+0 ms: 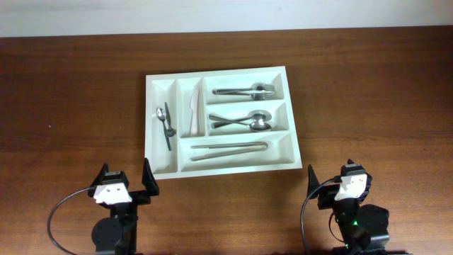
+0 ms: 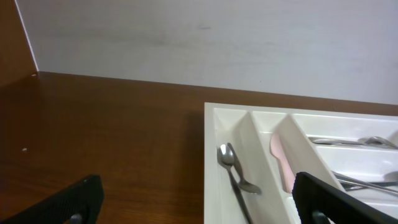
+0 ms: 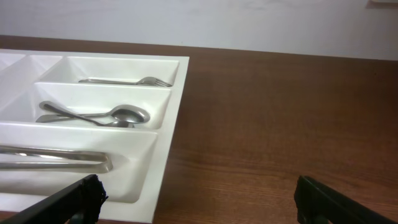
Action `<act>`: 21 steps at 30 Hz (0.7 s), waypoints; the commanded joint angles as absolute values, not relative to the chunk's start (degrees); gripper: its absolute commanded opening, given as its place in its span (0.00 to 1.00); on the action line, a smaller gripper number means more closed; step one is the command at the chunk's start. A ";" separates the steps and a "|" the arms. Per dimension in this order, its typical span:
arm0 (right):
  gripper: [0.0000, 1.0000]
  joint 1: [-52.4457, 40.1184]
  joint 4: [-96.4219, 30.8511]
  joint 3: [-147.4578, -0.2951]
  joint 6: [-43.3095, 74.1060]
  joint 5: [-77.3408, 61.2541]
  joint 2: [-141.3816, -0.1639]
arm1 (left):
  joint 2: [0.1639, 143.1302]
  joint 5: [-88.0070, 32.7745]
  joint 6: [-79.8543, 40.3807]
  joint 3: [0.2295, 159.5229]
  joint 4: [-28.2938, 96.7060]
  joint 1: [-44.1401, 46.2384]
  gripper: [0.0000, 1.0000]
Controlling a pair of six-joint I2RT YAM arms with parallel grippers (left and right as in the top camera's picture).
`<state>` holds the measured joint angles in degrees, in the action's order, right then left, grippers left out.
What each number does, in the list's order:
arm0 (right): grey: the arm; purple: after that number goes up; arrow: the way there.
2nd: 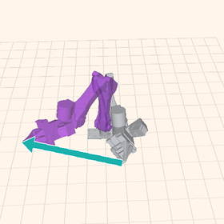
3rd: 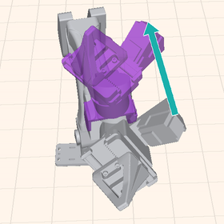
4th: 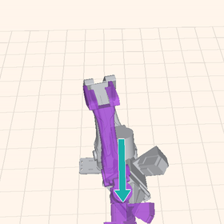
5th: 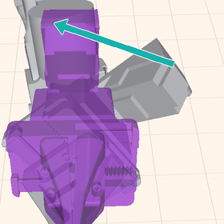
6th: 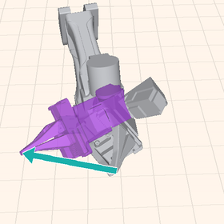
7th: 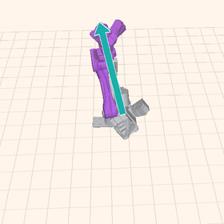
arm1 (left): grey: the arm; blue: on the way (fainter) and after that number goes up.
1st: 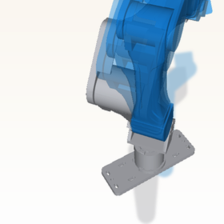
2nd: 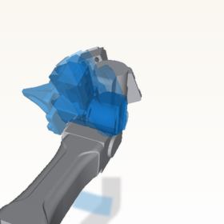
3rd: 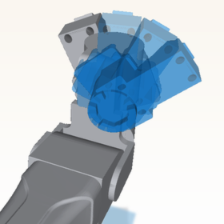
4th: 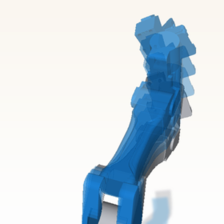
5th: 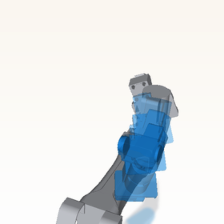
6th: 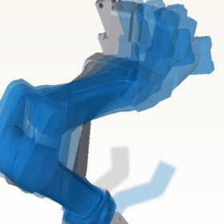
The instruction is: Pack container
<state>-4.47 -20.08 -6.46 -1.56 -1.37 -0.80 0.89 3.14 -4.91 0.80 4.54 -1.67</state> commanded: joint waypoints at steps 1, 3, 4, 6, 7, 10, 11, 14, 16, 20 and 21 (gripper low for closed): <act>0.99 -4.10 -20.14 -6.07 -1.69 -0.67 -0.19 | 0.27 2.33 -3.77 0.51 4.67 -3.81 0.99; 0.99 -4.10 -20.14 -6.07 -1.69 -0.67 -0.19 | 0.30 2.33 -3.77 0.51 4.64 -6.35 0.99; 0.99 -4.10 -20.14 -6.07 -1.67 -0.67 -0.19 | 0.27 2.33 -3.77 0.51 4.67 -7.46 0.99; 0.99 -4.10 -20.14 -6.07 -1.69 -0.67 -0.19 | 0.30 2.33 -3.77 0.51 4.64 -10.11 0.99; 0.99 -4.10 -20.14 -6.07 -1.69 -0.67 -0.19 | 0.30 2.33 -3.77 0.51 4.64 -11.16 0.99; 0.99 -4.10 -20.14 -6.07 -1.69 -0.67 -0.19 | 0.30 2.33 -3.77 0.51 4.64 -12.16 0.99; 0.99 -4.10 -20.14 -6.07 -1.69 -0.67 -0.19 | 0.30 2.33 -3.77 0.51 4.64 -12.10 0.99; 0.99 -4.10 -20.14 -6.07 -1.69 -0.67 -0.19 | 0.30 2.35 -3.77 0.54 4.64 -11.33 0.99; 0.99 -4.10 -20.14 -6.07 -1.69 -0.67 -0.19 | 0.30 2.33 -3.77 0.51 4.62 -9.76 0.99; 0.99 -4.10 -20.14 -6.07 -1.69 -0.69 -0.19 | 0.30 2.33 -3.77 0.51 4.64 -5.78 0.99; 0.99 -4.10 -20.14 -6.07 -1.69 -0.69 -0.19 | 0.30 2.33 -3.77 0.51 4.64 -4.84 0.99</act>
